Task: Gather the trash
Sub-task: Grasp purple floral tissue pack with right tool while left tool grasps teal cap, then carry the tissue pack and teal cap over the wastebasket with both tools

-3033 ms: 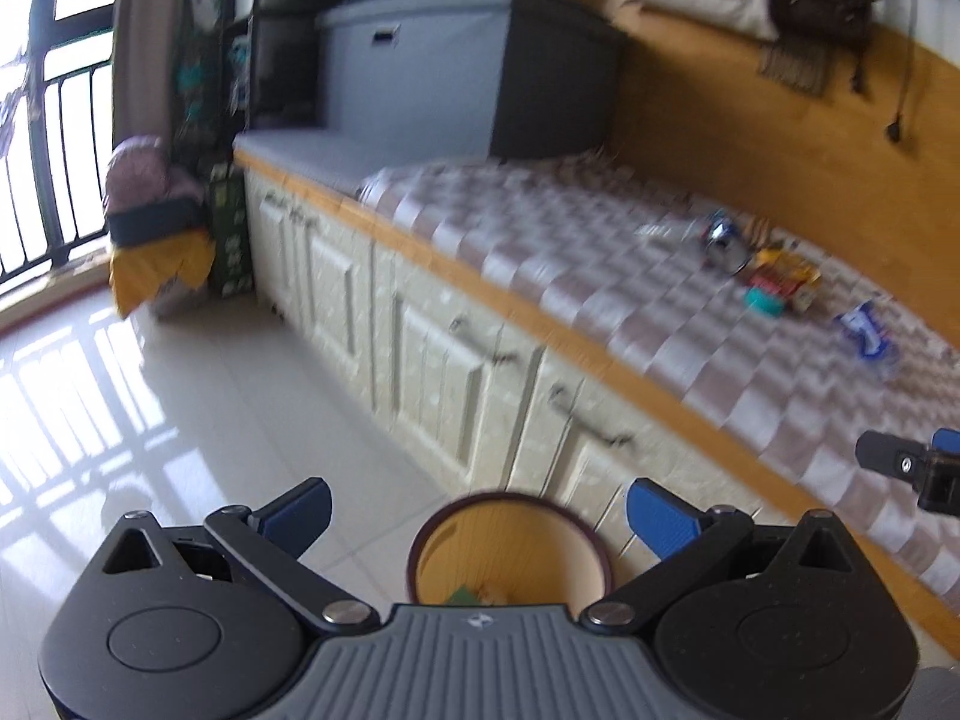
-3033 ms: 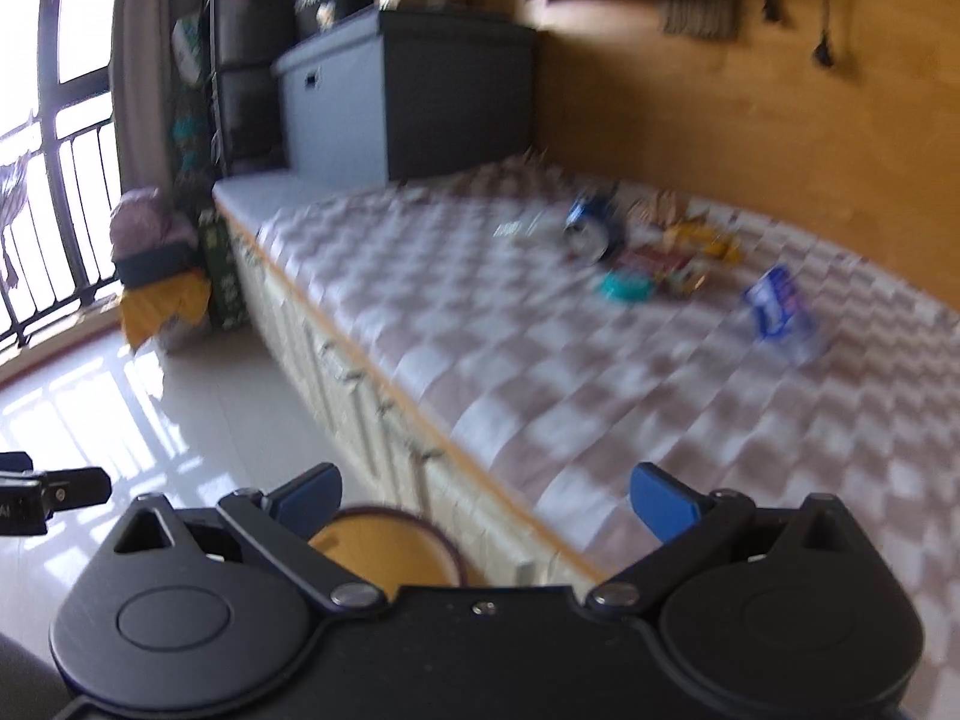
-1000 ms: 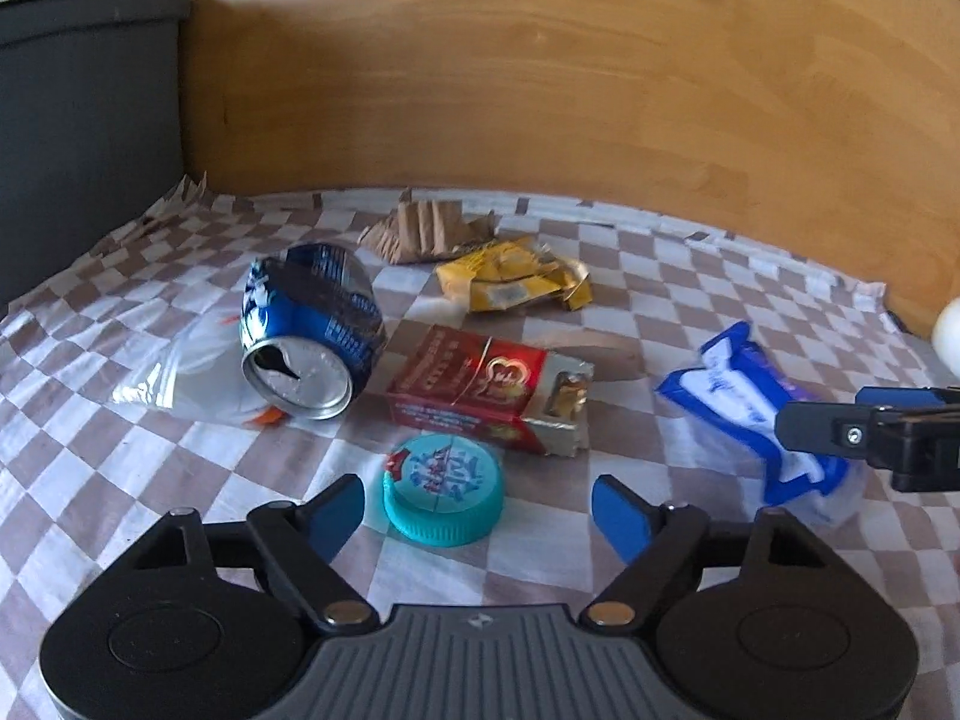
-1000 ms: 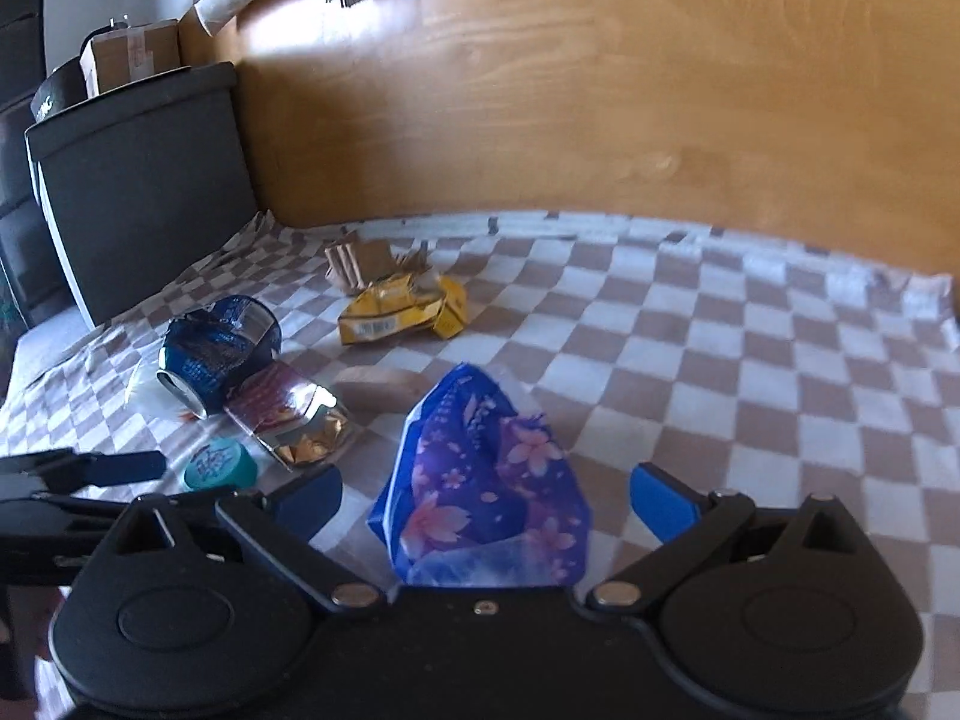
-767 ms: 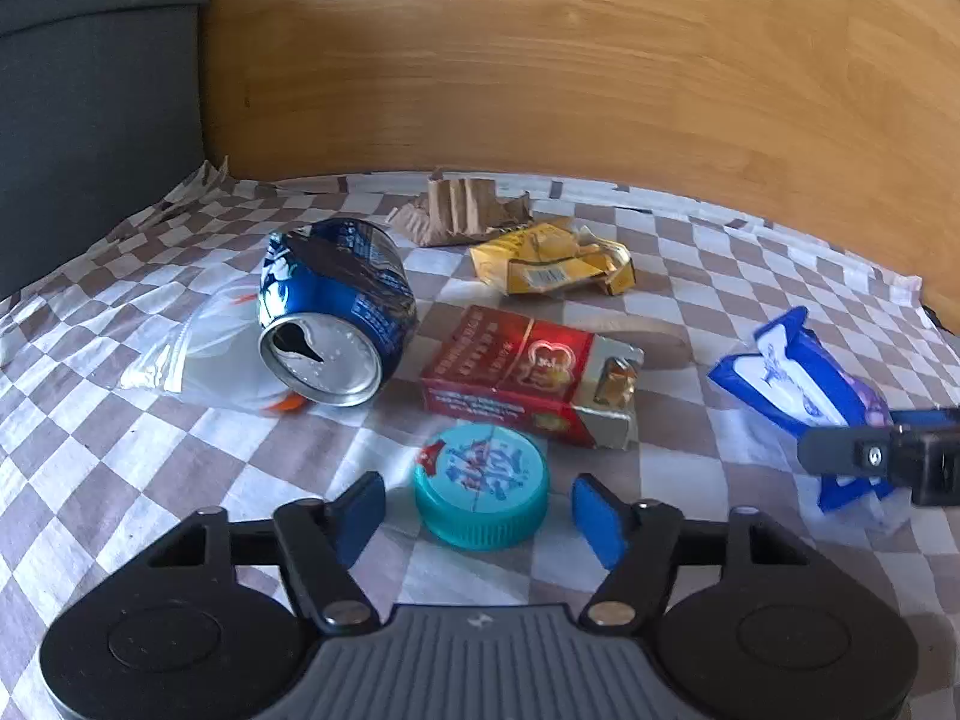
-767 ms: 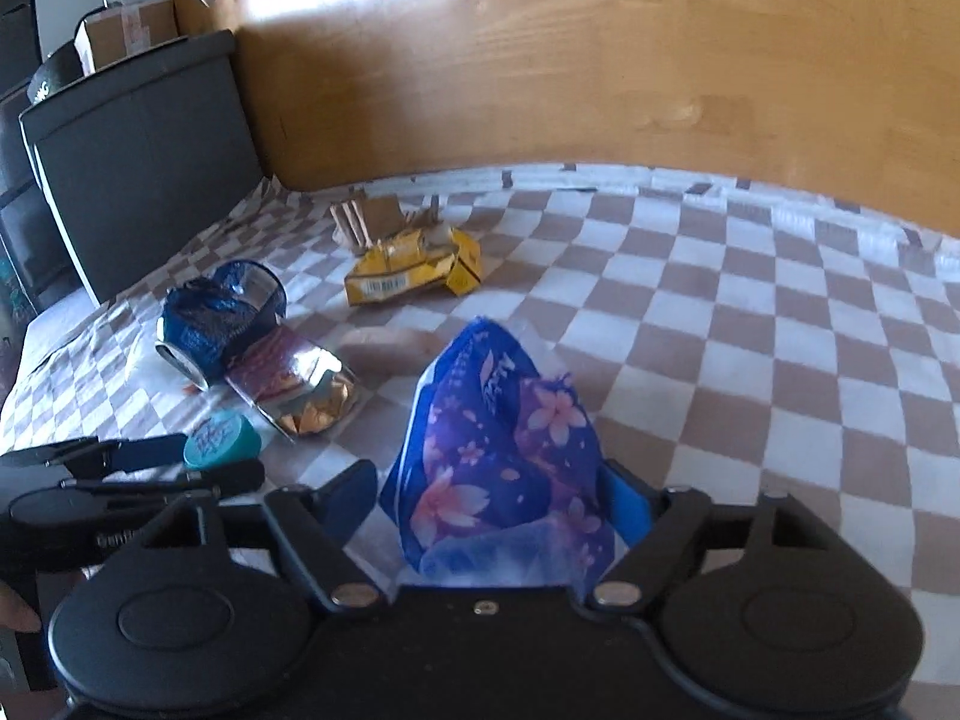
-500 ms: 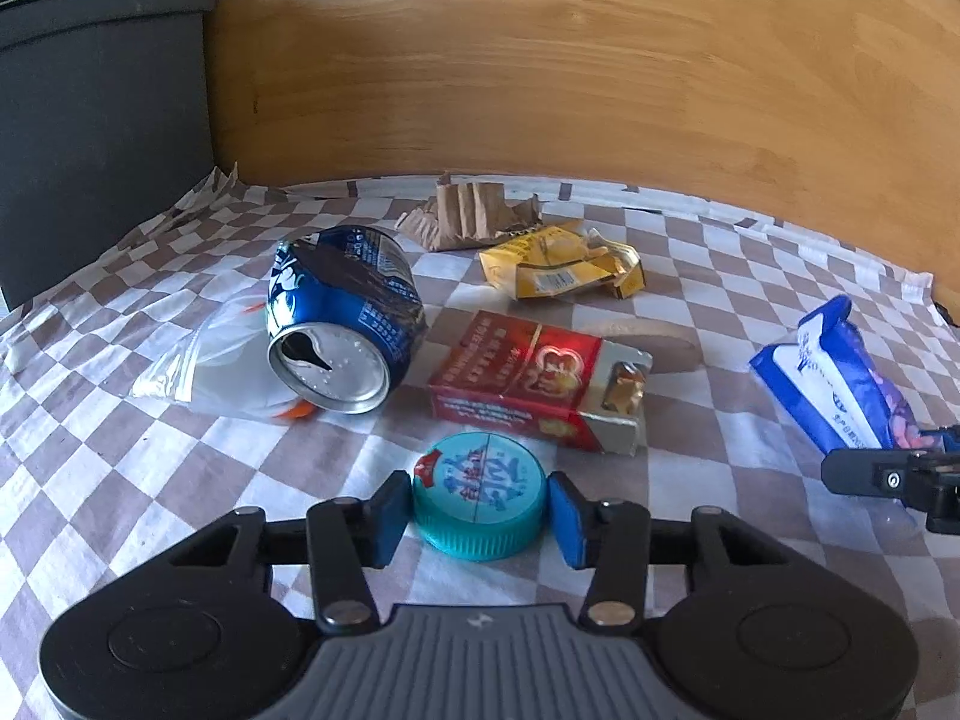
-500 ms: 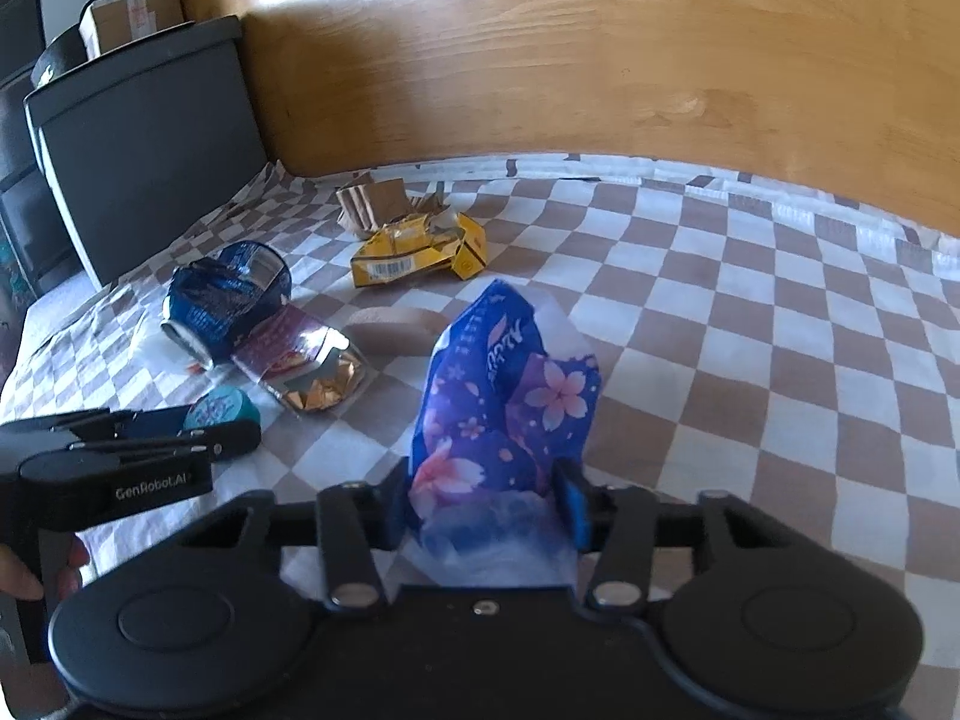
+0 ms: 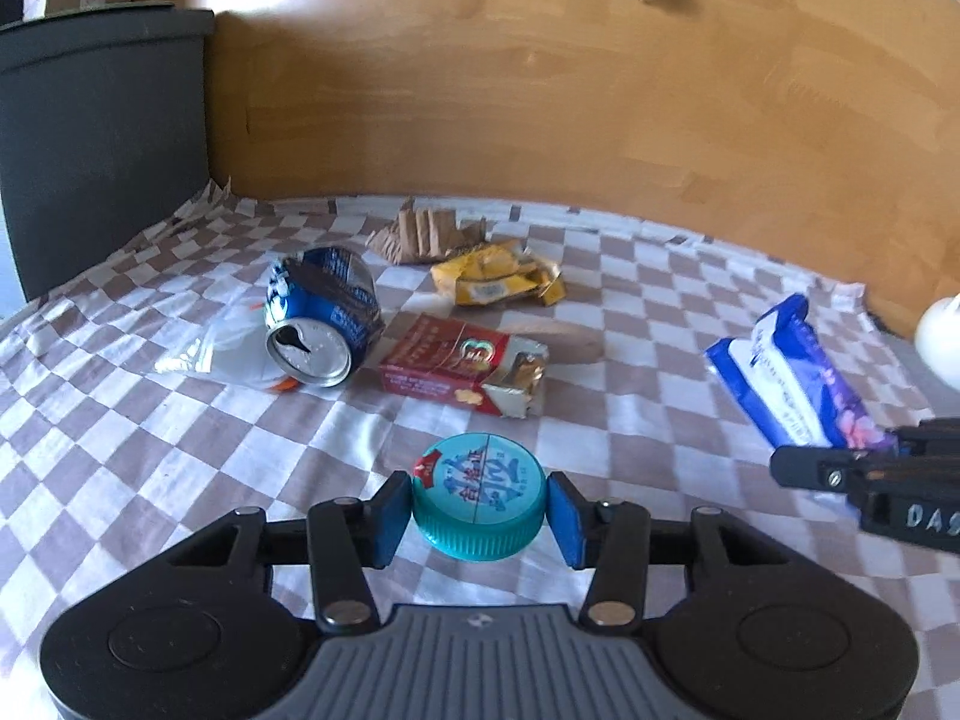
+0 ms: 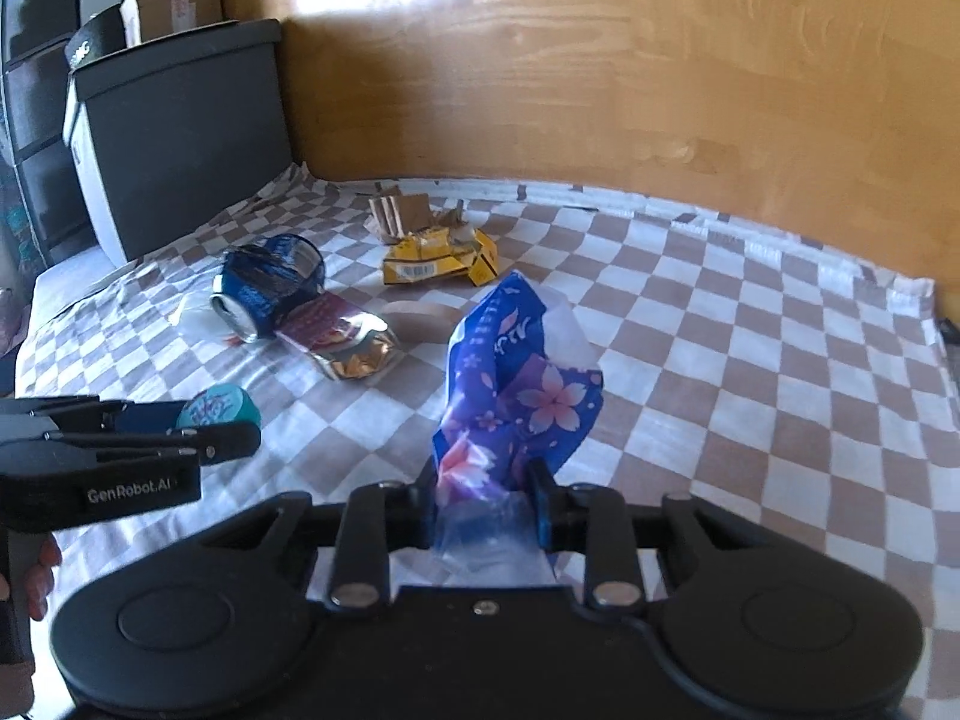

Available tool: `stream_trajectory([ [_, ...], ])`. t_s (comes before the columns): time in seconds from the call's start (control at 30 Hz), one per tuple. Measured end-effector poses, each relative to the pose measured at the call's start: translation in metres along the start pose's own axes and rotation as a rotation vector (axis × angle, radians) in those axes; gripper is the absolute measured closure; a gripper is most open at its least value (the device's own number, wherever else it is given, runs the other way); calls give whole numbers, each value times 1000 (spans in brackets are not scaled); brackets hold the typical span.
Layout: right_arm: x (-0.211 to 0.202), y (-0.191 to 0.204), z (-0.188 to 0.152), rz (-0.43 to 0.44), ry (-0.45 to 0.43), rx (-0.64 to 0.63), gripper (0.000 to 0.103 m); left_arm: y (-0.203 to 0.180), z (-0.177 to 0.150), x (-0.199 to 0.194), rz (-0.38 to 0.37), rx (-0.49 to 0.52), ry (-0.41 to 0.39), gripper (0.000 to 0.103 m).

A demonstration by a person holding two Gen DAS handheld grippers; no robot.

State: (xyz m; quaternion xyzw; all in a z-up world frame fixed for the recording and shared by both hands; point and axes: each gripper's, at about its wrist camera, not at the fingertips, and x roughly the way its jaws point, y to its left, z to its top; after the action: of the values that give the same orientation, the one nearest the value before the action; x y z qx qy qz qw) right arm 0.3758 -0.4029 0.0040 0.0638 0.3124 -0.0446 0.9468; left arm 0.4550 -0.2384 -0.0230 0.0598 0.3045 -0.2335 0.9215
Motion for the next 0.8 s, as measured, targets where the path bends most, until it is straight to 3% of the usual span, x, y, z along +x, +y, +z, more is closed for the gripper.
stream_trajectory([
  [0.8,-109,27,-24,-16,-61,11,75,-20,-26,-126,17,-9,-61,53],
])
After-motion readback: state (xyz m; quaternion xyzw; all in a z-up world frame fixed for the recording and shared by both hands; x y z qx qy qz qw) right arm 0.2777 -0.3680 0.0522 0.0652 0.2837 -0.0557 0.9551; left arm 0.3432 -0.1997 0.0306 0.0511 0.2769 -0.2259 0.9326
